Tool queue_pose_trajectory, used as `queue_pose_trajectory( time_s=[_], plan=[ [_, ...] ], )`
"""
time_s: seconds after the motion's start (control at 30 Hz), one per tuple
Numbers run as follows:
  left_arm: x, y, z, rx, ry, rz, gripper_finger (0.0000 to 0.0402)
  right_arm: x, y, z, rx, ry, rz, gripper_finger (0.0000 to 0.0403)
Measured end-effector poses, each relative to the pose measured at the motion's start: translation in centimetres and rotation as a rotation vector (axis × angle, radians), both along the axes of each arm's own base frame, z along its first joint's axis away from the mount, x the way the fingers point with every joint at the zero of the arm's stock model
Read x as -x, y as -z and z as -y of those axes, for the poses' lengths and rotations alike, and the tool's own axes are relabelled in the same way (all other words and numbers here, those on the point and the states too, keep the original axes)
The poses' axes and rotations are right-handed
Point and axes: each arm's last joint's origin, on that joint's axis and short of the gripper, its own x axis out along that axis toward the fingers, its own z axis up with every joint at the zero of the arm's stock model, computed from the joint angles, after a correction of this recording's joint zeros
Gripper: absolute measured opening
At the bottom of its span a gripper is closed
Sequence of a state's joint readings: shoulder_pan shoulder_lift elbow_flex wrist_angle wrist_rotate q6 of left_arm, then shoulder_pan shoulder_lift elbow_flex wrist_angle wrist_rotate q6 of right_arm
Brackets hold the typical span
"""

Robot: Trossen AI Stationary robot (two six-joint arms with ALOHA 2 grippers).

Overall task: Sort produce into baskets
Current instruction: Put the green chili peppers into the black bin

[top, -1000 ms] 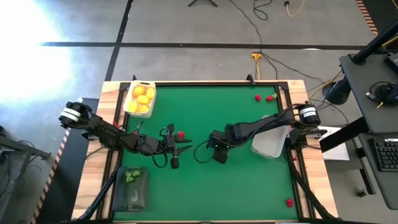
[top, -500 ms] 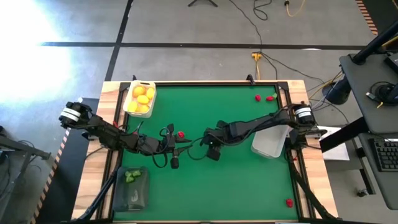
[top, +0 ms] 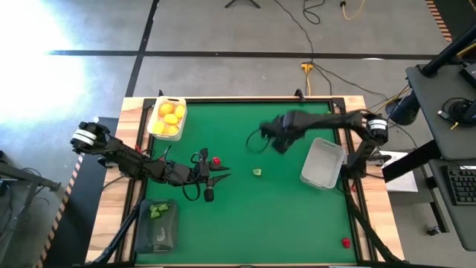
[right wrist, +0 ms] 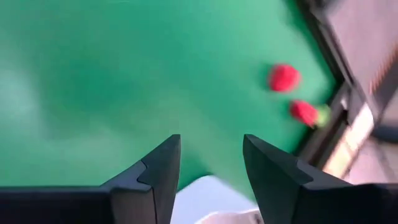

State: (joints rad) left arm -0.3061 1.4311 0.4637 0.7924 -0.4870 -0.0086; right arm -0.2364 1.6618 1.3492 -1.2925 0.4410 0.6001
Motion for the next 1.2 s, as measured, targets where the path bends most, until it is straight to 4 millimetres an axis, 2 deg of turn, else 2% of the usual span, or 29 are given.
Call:
queue_pose_trajectory(
  time_s=[0.1,0.3,0.4,0.53,0.77,0.97,1.2],
  plan=[
    [0.0,0.0,0.0,0.000,0.000,0.000,0.0077,2.2,0.5,4.3,-0.009,0.137,-0.032,0.0163],
    [0.0,0.0,0.0,0.000,0.000,0.000,0.0077,5.6,3.3,11.8,-0.098,0.321,-0.154,0.0142],
    [0.0,0.0,0.0,0.000,0.000,0.000,0.0077,7.3,4.2,14.8,-0.145,0.428,-0.164,0.0130],
    [0.0,0.0,0.0,0.000,0.000,0.000,0.0077,9.6,4.7,18.0,-0.160,0.669,-0.096,0.0119],
    [0.0,0.0,0.0,0.000,0.000,0.000,0.0077,13.4,5.2,20.4,-0.184,0.944,-0.040,0.0121],
    [0.0,0.0,0.0,0.000,0.000,0.001,0.0077,13.3,5.4,20.9,-0.086,1.047,0.019,0.0108],
    [0.0,0.0,0.0,0.000,0.000,0.000,0.0077,12.8,5.4,20.9,0.168,1.232,0.039,0.0107]
  ],
)
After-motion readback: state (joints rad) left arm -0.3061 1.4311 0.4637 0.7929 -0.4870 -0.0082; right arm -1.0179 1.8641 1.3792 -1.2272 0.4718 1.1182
